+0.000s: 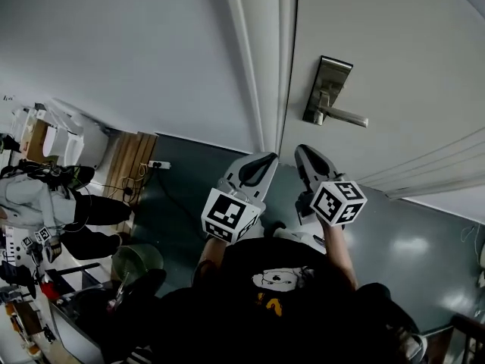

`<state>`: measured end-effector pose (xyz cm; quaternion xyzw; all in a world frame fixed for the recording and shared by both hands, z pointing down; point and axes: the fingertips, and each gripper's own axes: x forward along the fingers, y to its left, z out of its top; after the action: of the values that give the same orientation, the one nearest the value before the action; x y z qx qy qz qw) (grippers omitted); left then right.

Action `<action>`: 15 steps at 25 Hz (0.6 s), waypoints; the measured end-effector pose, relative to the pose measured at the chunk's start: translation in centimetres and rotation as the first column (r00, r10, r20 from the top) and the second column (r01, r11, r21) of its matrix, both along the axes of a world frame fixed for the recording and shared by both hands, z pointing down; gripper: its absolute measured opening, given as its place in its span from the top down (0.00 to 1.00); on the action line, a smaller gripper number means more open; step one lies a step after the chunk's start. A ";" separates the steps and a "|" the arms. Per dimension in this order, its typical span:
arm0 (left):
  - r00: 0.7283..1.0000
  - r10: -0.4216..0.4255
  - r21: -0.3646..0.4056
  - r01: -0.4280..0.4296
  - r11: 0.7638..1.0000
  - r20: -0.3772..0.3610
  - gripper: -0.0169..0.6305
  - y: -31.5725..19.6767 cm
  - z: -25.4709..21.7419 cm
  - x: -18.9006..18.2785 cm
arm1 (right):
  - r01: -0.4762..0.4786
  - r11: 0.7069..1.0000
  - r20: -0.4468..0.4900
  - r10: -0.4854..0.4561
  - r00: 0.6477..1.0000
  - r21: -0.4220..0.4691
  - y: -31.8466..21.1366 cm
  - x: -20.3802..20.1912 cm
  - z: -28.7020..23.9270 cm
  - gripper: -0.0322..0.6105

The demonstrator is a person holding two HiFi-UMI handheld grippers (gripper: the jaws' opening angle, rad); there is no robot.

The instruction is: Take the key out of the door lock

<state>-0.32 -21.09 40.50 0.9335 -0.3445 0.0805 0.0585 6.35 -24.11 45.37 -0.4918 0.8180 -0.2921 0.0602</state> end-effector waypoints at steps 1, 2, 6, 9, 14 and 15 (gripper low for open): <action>1.000 0.013 0.000 -0.013 1.000 -0.002 0.96 -0.3 0.0 -0.1 | -0.025 1.000 0.001 0.025 1.000 -0.008 -0.4 0.3 0.2 0.93; 1.000 0.025 -0.001 -0.025 1.000 -0.002 0.96 -0.6 0.0 -0.3 | -0.050 0.999 0.004 0.050 0.999 -0.016 -0.8 0.6 0.5 0.93; 0.998 0.067 -0.008 -0.067 0.998 -0.001 0.96 -1.7 0.7 -1.0 | -0.144 0.989 0.017 0.145 0.989 -0.045 -1.9 1.9 1.7 0.93; 0.995 0.098 -0.002 -0.098 0.995 -0.010 0.96 -2.4 0.8 -1.2 | -0.206 0.977 0.019 0.207 0.978 -0.059 -2.4 3.3 2.4 0.93; 0.987 0.158 -0.003 -0.158 0.987 -0.019 0.96 -3.1 0.6 -1.1 | -0.254 0.964 0.083 0.260 0.962 -0.080 -3.5 4.9 2.8 0.79; 0.985 0.169 -0.002 -0.169 0.986 -0.021 0.96 -3.2 0.6 -1.0 | -0.263 0.961 0.109 0.272 0.956 -0.087 -3.8 5.2 2.9 0.78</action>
<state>-1.35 -24.26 41.12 0.9600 -0.2634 0.0761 0.0569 11.50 -27.90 48.26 -0.5813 0.7278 -0.3396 0.1305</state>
